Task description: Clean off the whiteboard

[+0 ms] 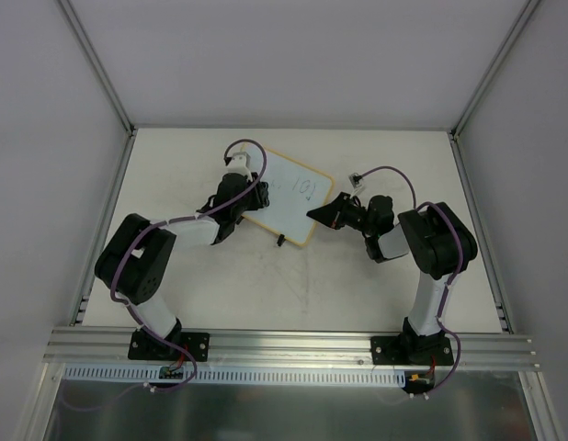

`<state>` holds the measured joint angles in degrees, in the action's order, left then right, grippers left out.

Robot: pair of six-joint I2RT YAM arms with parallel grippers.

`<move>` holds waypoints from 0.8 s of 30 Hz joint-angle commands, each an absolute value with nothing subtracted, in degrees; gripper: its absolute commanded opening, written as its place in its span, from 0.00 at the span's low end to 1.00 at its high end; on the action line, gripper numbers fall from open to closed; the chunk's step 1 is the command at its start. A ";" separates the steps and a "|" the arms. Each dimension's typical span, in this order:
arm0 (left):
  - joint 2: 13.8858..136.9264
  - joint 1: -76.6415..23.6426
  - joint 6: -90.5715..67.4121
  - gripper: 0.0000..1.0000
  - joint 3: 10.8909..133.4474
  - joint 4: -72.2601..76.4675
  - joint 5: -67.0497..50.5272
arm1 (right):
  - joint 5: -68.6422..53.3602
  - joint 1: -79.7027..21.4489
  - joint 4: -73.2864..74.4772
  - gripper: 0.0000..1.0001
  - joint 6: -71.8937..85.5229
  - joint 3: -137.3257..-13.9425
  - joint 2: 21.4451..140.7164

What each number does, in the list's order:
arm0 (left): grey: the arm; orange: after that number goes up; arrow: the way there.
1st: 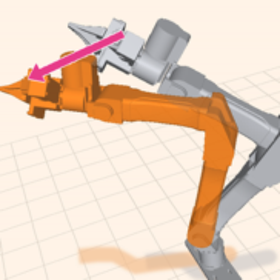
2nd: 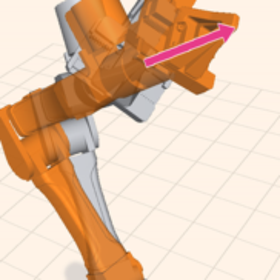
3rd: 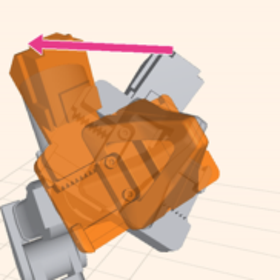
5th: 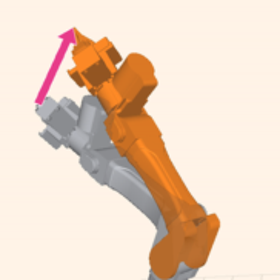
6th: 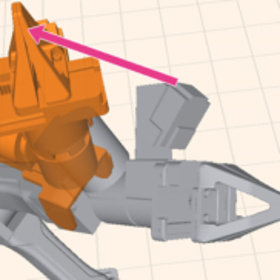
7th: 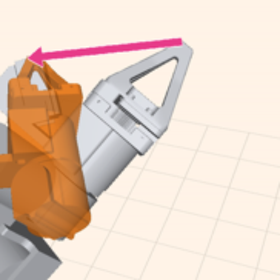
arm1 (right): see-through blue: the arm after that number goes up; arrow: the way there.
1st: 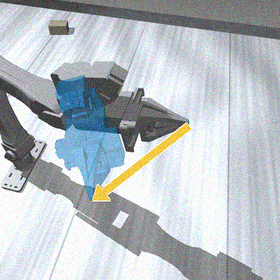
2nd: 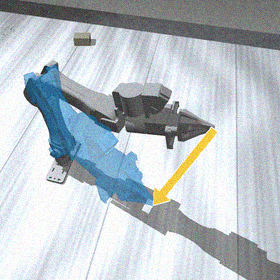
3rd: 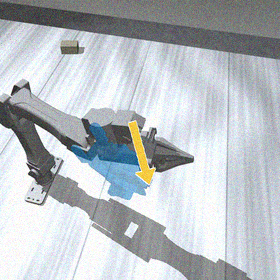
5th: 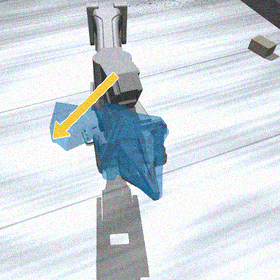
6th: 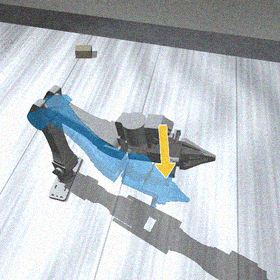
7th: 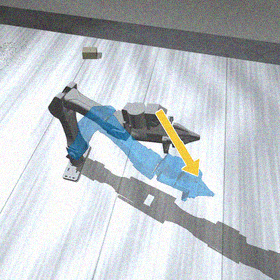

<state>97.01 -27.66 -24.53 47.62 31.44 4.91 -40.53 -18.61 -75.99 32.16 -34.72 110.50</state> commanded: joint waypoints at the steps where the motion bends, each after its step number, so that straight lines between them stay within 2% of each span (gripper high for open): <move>1: 101.60 -31.72 -25.57 0.00 45.35 22.85 9.40 | -38.94 -18.28 -87.80 0.00 32.52 -35.86 110.13; 6: 102.57 -39.97 -24.26 0.00 47.54 23.12 9.67 | -39.02 -18.28 -87.80 0.00 32.61 -35.95 110.30; 13: 104.77 -42.97 -20.93 0.00 49.31 24.69 2.82 | -39.29 -18.28 -87.80 0.00 32.70 -35.95 110.13; 18: 103.71 -43.77 -17.06 0.00 48.96 25.22 -1.84 | -39.29 -18.37 -87.80 0.00 32.78 -35.95 110.21; 22: 102.13 -43.16 -17.05 0.00 48.34 23.47 4.55 | -39.29 -18.28 -87.80 0.00 32.78 -35.86 110.04; 24: 102.30 -39.83 -18.62 0.00 48.60 21.81 4.40 | -39.20 -18.37 -87.80 0.00 32.78 -35.86 109.87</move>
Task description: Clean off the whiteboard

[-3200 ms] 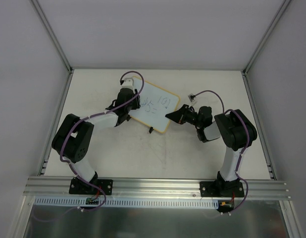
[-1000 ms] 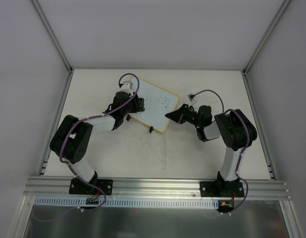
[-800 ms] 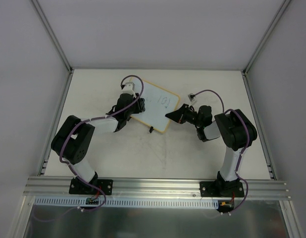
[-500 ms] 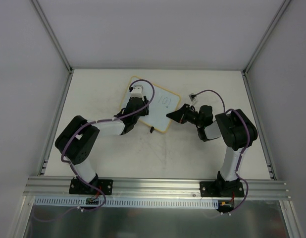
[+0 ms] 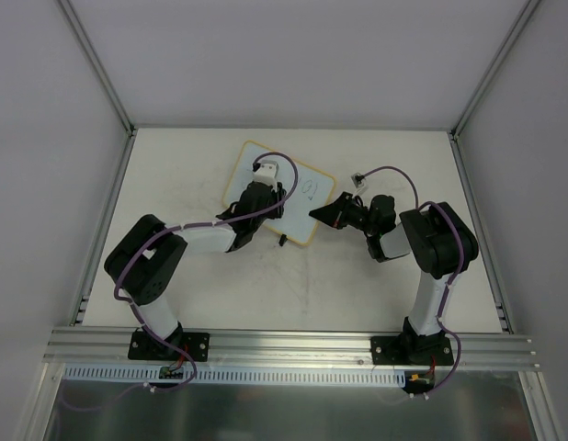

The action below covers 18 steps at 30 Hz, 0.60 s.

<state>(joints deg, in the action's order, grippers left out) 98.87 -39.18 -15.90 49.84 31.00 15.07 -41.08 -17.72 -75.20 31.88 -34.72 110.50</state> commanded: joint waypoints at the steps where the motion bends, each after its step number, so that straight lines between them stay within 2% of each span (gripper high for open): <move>1: 102.48 -38.25 -20.29 0.00 48.69 21.62 3.35 | -39.20 -18.37 -87.80 0.00 32.78 -35.77 109.95; 4: 103.27 -32.97 -22.32 0.00 49.83 19.52 0.71 | -39.20 -18.37 -87.80 0.00 32.78 -35.77 109.78; 18: 104.32 -20.74 -26.80 0.00 53.53 12.05 10.80 | -39.20 -18.37 -87.89 0.00 32.70 -35.68 109.78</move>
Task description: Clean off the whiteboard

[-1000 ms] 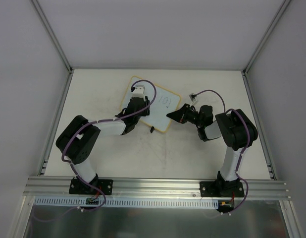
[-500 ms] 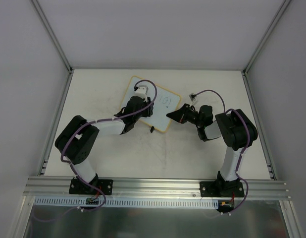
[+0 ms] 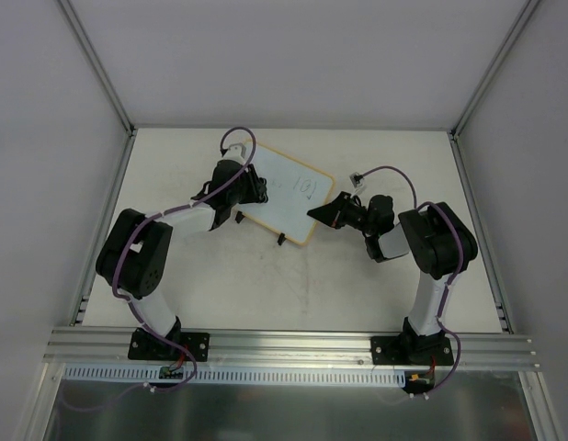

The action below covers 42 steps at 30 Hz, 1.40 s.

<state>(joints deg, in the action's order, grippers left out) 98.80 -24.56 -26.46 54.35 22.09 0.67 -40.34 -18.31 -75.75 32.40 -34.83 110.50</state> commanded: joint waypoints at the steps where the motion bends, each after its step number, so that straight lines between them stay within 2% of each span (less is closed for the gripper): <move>1: 104.67 -20.39 -26.89 0.00 53.61 11.87 11.77 | -39.20 -18.37 -87.80 0.00 32.70 -35.68 109.78; 15: 109.25 -17.67 -37.26 0.00 58.45 0.79 13.54 | -39.20 -18.02 -87.80 0.00 32.70 -35.33 109.69; 25: 104.77 -17.84 -35.51 0.00 57.75 0.27 10.81 | -39.20 -17.93 -87.80 0.00 32.96 -35.60 109.69; 29: 101.70 -17.84 -35.16 0.00 58.27 -2.80 12.65 | -39.20 -18.02 -87.80 0.00 32.96 -35.42 109.69; 35: 105.28 -17.67 -36.03 0.00 64.33 -13.34 18.36 | -39.11 -18.02 -87.80 0.00 33.31 -35.60 109.95; 42: 104.76 -16.26 -36.83 0.00 63.72 -14.68 21.89 | -39.20 -18.02 -87.80 0.00 33.40 -35.33 109.69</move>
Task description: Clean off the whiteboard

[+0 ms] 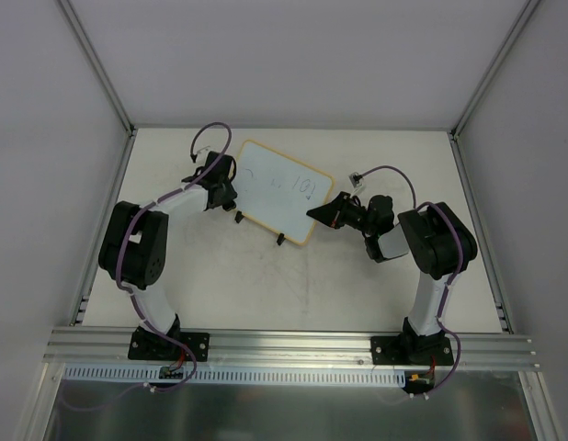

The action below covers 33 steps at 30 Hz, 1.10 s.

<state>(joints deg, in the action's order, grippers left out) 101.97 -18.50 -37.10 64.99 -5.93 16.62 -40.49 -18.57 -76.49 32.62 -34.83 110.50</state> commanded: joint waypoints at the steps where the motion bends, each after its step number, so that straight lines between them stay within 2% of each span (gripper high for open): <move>1: 104.94 -16.17 -36.57 0.00 64.07 -14.59 21.80 | -39.20 -18.02 -87.80 0.00 33.40 -35.42 109.69; 16: 101.08 -23.02 -36.83 0.00 63.28 -9.06 19.95 | -39.29 -17.93 -87.80 0.00 33.31 -35.33 109.60; 24: 99.93 -28.90 -37.88 0.00 62.23 -7.12 23.81 | -39.37 -18.02 -87.80 0.00 33.40 -35.51 109.51; 33: 101.51 -30.32 -33.49 0.00 64.77 -3.25 21.44 | -39.46 -18.02 -87.80 0.00 33.49 -35.51 109.51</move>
<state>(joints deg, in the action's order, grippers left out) 101.75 -27.07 -34.61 62.85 -8.03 28.56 -41.60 -17.76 -76.66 32.14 -34.81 110.48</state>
